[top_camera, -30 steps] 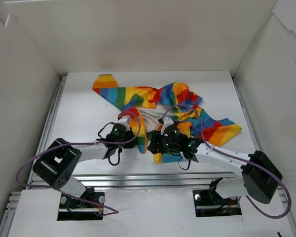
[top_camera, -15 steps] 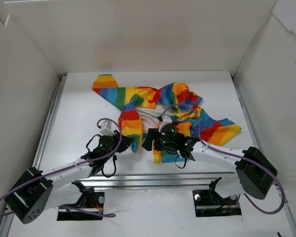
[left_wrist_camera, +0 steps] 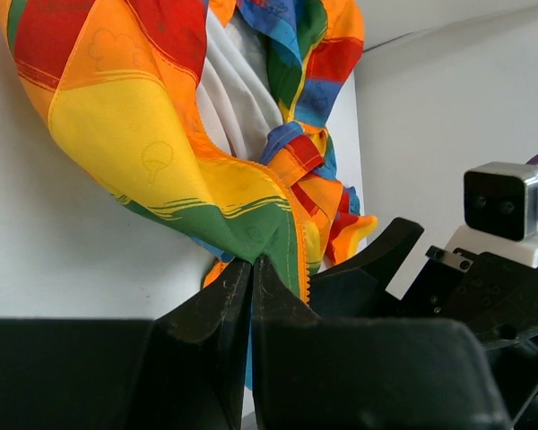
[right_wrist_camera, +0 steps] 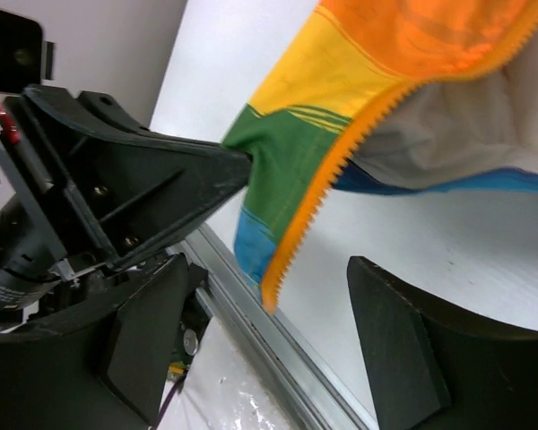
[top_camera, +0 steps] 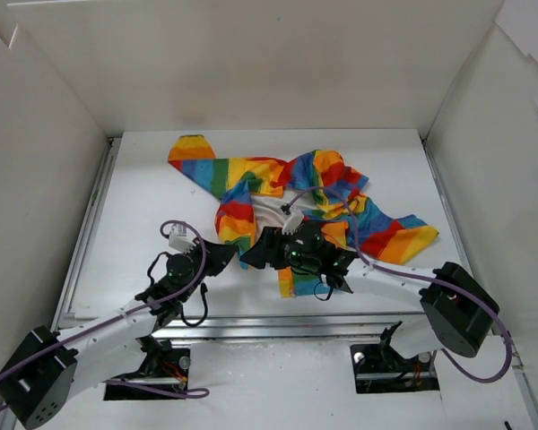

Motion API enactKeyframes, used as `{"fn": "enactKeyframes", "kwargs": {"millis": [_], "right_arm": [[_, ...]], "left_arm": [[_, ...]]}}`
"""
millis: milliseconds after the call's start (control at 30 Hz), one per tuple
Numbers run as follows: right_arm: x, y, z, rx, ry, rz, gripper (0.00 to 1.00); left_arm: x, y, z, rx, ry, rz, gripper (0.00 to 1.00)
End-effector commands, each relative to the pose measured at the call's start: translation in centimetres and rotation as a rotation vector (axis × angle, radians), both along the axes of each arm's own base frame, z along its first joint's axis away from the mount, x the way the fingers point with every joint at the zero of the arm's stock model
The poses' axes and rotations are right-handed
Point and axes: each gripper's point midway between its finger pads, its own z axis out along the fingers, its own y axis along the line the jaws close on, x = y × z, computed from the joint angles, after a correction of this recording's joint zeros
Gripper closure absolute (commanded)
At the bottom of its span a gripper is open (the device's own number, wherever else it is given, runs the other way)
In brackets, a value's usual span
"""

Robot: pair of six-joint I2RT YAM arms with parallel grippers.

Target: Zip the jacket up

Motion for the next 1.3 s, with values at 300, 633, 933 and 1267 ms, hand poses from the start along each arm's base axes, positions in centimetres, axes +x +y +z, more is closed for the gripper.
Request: {"fn": "enactKeyframes", "kwargs": {"millis": [300, 633, 933, 1267], "right_arm": [[0.3, 2.6, 4.4, 0.171, -0.107, 0.07, 0.71], [0.7, 2.4, 8.9, 0.249, -0.151, 0.098, 1.0], [-1.7, 1.6, 16.9, 0.447, 0.013, 0.444, 1.0], [-3.2, 2.0, 16.6, 0.568, 0.299, 0.606, 1.0]], "left_arm": [[-0.4, -0.7, 4.9, -0.146, -0.107, -0.037, 1.0], [-2.0, -0.4, 3.5, -0.108, -0.074, -0.081, 1.0], [-4.9, 0.8, 8.3, 0.039, -0.308, -0.187, 0.61], [-6.9, 2.0, 11.9, 0.17, -0.525, -0.233, 0.45]]}}
